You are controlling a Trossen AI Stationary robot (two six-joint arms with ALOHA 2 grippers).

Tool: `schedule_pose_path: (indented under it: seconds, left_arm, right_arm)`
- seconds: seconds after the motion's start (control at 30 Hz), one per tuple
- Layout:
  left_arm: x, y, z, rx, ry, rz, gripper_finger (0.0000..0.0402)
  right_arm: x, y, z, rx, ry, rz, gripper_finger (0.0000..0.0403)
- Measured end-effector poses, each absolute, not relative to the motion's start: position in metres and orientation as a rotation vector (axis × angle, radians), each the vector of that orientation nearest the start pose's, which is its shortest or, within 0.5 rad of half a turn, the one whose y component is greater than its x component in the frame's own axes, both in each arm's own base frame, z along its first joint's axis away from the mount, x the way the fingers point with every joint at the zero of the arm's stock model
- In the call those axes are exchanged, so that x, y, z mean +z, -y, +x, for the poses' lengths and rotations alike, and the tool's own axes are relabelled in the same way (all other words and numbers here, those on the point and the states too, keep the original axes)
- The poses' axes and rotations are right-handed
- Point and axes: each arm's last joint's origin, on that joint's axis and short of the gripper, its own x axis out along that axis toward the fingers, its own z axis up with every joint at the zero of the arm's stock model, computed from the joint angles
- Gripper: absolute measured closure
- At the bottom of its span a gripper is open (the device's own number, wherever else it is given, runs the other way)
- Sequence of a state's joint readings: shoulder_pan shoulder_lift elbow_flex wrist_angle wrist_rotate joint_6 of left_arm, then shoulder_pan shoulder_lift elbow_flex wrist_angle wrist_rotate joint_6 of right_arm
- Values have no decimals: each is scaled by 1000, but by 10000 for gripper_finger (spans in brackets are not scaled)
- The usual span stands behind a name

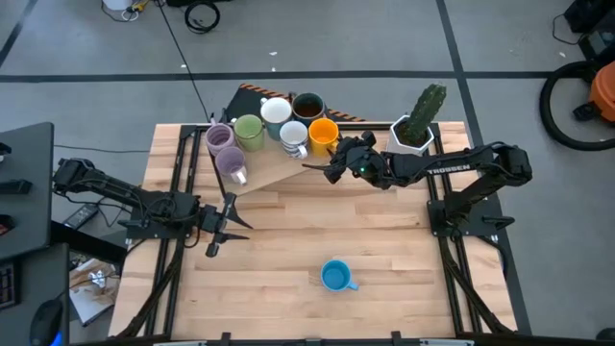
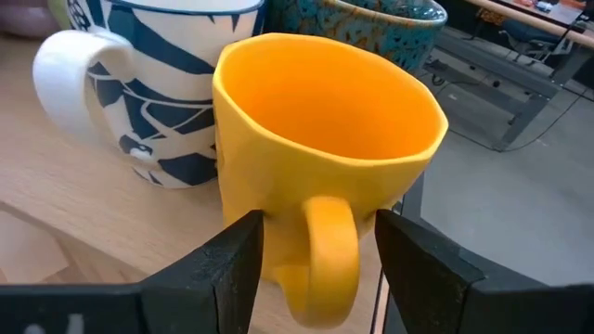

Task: Place coffee mugs
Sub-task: Adjust the purple, white-blue patterned, and yellow mugs on the shelf, then put the blue mug on the shelf

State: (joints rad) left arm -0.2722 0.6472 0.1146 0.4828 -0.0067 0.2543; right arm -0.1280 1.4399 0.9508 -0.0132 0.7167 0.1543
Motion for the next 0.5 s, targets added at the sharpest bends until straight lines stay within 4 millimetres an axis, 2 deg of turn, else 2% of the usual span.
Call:
schedule_pose_path:
  seconds: [0.2,0.5]
  left_arm:
    - [185,39,142,-270,-15,260,260]
    - [185,39,142,-270,-16,259,260]
  right_arm:
    - [261,52,304,-839,-430,-19,188]
    - [278,39,293,-833,-404,-58,188]
